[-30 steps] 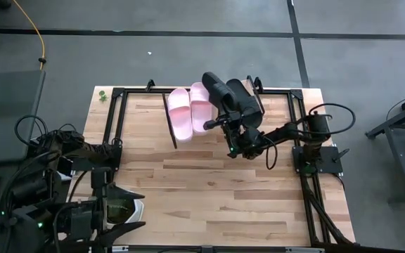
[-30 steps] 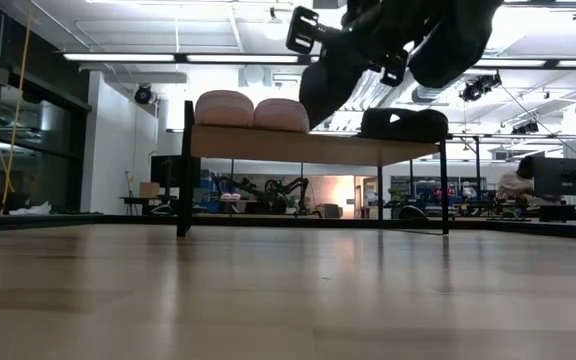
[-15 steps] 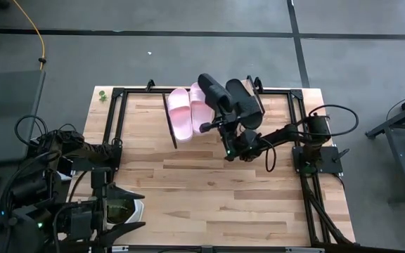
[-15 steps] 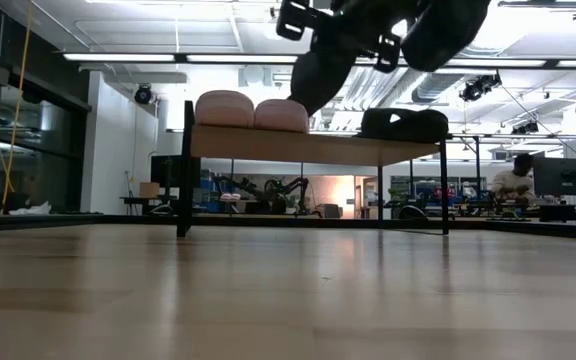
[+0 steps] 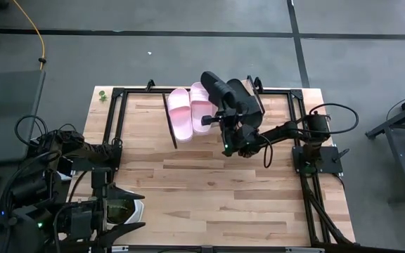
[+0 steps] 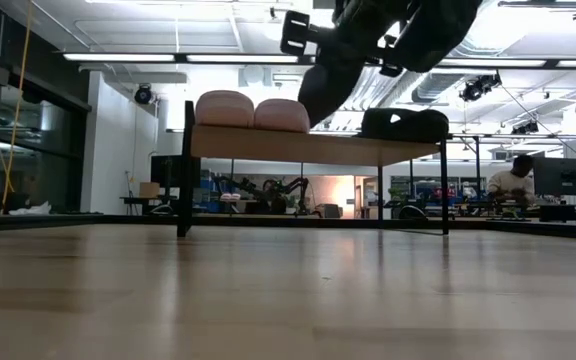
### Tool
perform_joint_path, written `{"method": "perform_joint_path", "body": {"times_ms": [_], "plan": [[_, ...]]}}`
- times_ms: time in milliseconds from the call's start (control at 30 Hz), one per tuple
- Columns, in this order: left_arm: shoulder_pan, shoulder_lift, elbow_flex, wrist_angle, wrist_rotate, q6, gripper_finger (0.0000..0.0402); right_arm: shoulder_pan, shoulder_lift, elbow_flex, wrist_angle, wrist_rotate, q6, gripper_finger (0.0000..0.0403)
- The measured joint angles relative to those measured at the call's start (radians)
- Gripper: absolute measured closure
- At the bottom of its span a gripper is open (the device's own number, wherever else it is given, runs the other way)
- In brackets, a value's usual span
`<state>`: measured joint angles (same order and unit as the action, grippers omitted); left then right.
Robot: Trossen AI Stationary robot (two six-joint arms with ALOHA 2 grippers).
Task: Pick and place slides into the shelf
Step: Put the black slipper on the shelf
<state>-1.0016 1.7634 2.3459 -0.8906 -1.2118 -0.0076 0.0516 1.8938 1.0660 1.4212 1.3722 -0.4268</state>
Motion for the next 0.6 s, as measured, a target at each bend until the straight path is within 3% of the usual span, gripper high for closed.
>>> {"method": "perform_joint_path", "body": {"times_ms": [167, 367, 500, 600], "plan": [[0.0, 0.0, 0.0, -0.001, 0.0, 0.0, 0.0156, 0.005, -0.001, 0.0, -0.076, 0.052, 0.11, 0.0403], [0.0, 0.0, 0.0, 0.0, 0.0, 0.001, 0.0156, 0.041, -0.002, 0.0, -0.352, 0.167, 0.416, 0.0403], [0.0, 0.0, 0.0, 0.0, 0.0, 0.002, 0.0156, 0.057, -0.002, 0.0, -0.484, 0.165, 0.598, 0.0403], [0.0, 0.0, 0.0, 0.002, 0.0, 0.002, 0.0156, 0.06, -0.002, 0.0, -0.499, 0.107, 0.628, 0.0403]]}}
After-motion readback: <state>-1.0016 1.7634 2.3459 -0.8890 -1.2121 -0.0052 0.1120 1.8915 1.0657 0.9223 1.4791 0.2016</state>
